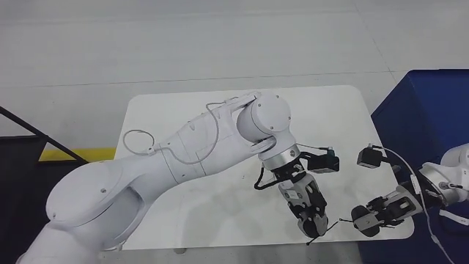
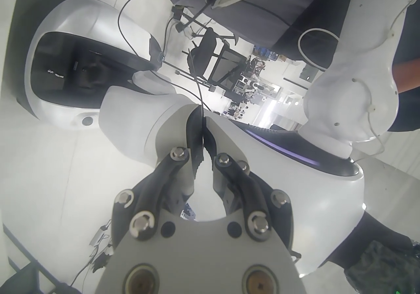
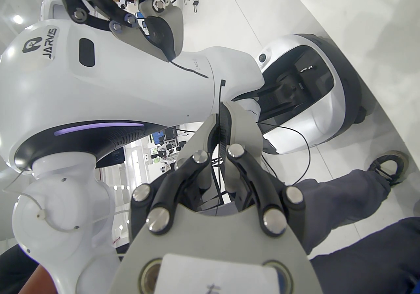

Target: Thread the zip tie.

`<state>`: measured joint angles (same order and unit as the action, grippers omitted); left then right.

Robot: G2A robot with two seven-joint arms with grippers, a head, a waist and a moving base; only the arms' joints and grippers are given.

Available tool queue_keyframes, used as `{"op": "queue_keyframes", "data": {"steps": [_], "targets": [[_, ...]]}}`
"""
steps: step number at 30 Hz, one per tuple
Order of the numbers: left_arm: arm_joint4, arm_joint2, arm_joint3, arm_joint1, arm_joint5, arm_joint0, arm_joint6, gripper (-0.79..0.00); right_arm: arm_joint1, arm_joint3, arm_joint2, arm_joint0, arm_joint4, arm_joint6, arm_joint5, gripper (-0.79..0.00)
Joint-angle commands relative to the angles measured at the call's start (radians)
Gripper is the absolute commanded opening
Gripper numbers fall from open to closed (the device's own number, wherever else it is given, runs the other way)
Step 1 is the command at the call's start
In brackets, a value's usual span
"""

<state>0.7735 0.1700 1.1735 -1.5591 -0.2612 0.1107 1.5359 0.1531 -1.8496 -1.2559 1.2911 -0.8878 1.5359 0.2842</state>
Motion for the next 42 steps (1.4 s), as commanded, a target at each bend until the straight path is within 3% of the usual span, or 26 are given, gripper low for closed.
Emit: {"op": "queue_keyframes", "data": {"steps": [1,21,35,42], "targets": [[-0.002,0.000,0.002,-0.004,-0.006,0.005,0.000,-0.785,0.000,0.000,0.000,0.000,0.000,0.000,0.000,-0.785],[-0.026,0.000,-0.067,-0.043,0.013,-0.005,0.000,-0.785,0.000,0.000,0.000,0.000,0.000,0.000,0.000,-0.785],[0.022,0.000,-0.038,-0.021,0.021,-0.003,0.000,-0.785,0.000,0.000,0.000,0.000,0.000,0.000,0.000,-0.785],[0.008,0.000,-0.039,-0.024,0.006,-0.001,0.000,-0.785,0.000,0.000,0.000,0.000,0.000,0.000,0.000,-0.785]]}}
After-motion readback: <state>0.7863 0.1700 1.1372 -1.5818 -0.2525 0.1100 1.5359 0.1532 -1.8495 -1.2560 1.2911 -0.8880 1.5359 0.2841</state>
